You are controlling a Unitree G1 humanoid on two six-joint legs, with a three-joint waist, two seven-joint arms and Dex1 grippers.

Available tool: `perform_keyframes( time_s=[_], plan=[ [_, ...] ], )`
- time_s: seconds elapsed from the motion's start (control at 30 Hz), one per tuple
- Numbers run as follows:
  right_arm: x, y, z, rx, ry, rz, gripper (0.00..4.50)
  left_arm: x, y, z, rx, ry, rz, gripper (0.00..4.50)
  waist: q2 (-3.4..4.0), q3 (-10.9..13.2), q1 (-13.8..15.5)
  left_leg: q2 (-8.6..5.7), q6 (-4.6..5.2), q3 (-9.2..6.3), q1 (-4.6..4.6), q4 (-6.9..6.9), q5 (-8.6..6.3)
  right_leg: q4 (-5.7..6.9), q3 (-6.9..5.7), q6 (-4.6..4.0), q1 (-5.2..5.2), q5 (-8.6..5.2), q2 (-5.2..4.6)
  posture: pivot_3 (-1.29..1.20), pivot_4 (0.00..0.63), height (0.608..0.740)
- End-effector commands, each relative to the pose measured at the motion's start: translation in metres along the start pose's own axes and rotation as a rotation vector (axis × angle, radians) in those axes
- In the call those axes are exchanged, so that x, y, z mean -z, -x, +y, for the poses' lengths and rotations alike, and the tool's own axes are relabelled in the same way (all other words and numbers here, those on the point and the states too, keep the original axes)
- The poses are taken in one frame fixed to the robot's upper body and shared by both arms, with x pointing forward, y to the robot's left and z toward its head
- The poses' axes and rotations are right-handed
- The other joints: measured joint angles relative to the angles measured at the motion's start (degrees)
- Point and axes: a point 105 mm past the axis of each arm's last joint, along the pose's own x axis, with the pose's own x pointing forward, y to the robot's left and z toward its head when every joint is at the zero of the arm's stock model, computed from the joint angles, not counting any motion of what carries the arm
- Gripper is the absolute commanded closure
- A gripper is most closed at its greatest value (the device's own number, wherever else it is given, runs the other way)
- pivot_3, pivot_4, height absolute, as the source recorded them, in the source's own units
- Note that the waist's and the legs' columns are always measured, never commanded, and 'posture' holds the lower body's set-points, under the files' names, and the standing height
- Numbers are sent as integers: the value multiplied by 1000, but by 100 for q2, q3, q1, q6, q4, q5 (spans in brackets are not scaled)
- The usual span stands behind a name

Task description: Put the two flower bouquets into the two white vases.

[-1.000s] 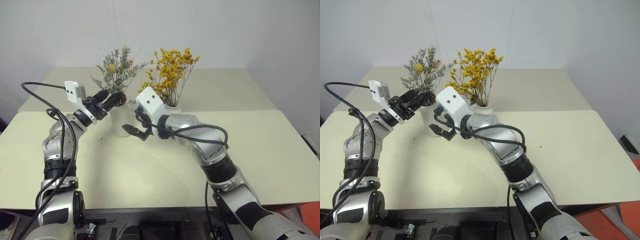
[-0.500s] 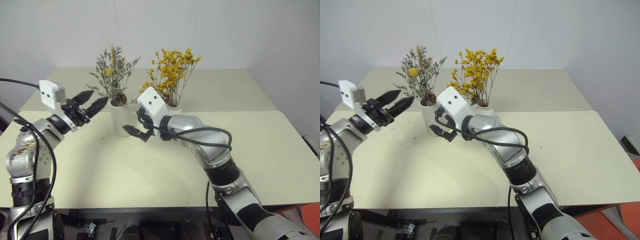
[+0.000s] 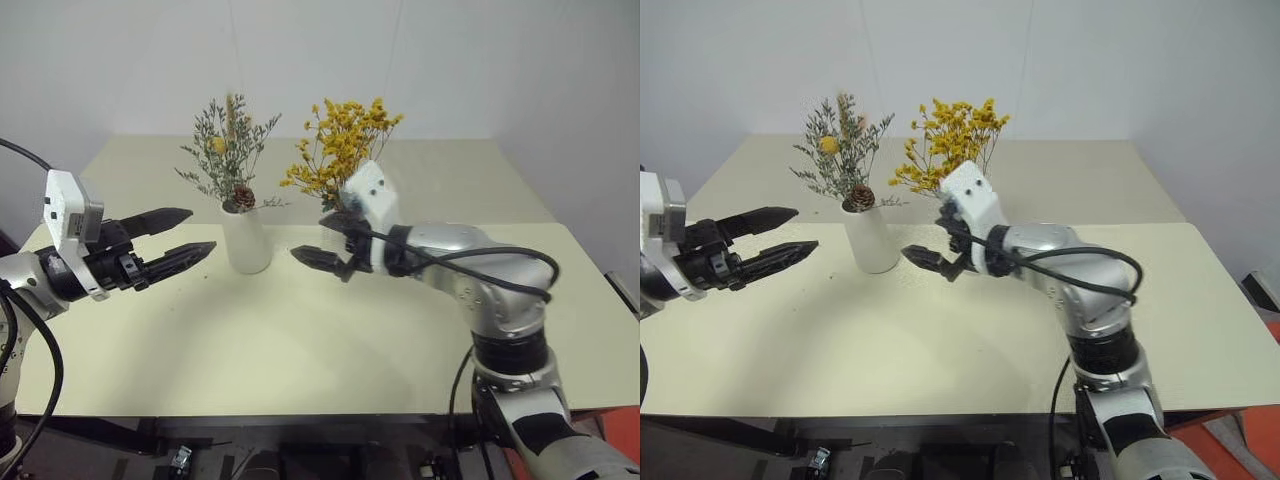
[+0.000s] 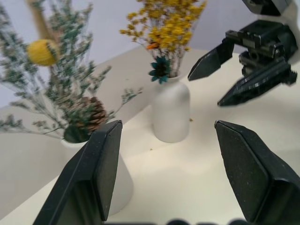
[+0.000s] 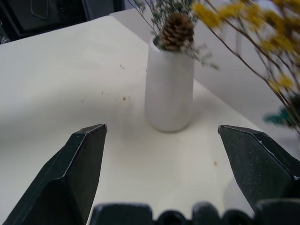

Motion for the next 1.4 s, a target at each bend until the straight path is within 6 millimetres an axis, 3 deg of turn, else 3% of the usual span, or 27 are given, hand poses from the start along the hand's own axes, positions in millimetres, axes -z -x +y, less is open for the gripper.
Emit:
perform_keyframes(
  time_s=[0.03,0.17,0.5,0.77,1.17,1.4],
  plan=[
    [-7,25,-4,3,26,-53,0,-5,3,-5,33,-82,53,1069,0,0,-2,1,0,0,0,0,0,-1,0,1,0,-1,1,0,150,740],
    [7,50,-19,39,24,-39,0,-3,8,-3,26,-94,86,1069,0,0,2,1,0,4,1,-1,0,-4,1,10,1,-8,0,0,150,740],
    [37,96,-32,66,71,0,0,1,17,-8,14,-118,79,1069,-1,1,6,6,0,8,9,-3,0,-18,2,31,16,-25,2,0,150,740],
    [54,112,-52,228,62,-27,0,-1,10,-7,-47,-152,-35,1069,-3,0,66,10,0,9,79,-11,-2,-45,-1,38,93,-38,4,0,150,740],
    [61,133,-51,204,55,1,0,20,8,-9,56,-112,60,1069,-2,1,127,11,1,12,78,-12,-2,-49,2,37,90,-39,5,0,150,740],
    [59,135,-55,198,48,9,0,25,10,-10,70,-112,69,1069,-1,1,143,12,2,12,76,-12,-3,-58,1,37,93,-38,5,0,150,740]
  ],
)
